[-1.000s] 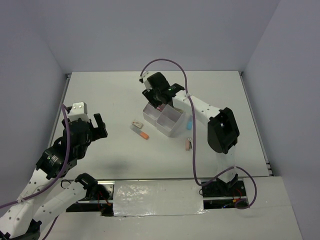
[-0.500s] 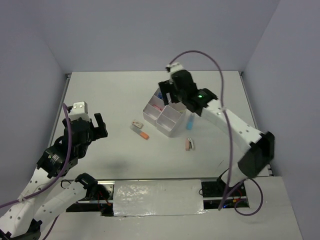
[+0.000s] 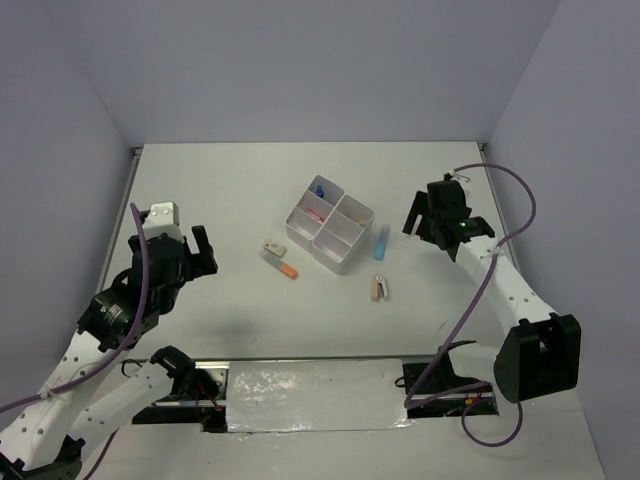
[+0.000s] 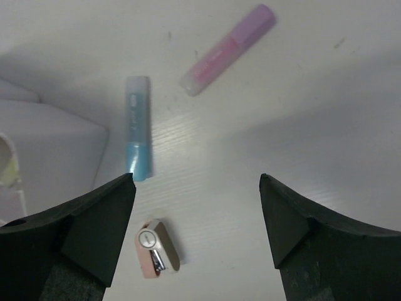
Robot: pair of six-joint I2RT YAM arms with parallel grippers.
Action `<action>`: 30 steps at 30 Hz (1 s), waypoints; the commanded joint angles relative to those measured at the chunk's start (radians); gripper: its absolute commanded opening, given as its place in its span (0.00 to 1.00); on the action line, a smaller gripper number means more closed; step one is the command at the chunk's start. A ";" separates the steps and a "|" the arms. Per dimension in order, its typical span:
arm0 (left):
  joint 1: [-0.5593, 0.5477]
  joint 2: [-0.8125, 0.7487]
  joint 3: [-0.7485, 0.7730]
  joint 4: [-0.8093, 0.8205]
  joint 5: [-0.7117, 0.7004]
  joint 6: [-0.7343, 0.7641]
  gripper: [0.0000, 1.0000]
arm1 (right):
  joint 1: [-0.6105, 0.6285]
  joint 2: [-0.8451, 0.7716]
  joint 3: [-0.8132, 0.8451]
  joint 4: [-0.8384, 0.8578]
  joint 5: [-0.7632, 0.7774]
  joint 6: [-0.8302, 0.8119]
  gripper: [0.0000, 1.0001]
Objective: Sort the stationery into containers
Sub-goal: Pick up the stationery from the center of the board.
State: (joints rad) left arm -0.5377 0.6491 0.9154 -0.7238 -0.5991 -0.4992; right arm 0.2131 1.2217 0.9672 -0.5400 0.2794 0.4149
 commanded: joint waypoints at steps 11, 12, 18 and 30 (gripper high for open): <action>0.005 0.021 -0.004 0.050 0.033 0.025 0.99 | -0.184 0.339 0.192 0.037 0.056 0.231 0.86; 0.005 0.021 -0.006 0.052 0.035 0.025 0.99 | -0.182 0.426 0.230 -0.016 0.073 0.264 0.84; 0.005 0.032 -0.004 0.055 0.047 0.031 0.99 | -0.187 0.636 0.452 -0.081 0.112 0.306 0.79; 0.005 0.026 -0.006 0.063 0.061 0.039 0.99 | -0.205 0.742 0.492 -0.146 0.173 0.400 0.72</action>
State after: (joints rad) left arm -0.5377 0.6846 0.9134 -0.7059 -0.5449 -0.4915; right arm 0.0128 1.9976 1.4872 -0.6765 0.4145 0.7681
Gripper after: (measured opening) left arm 0.993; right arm 0.730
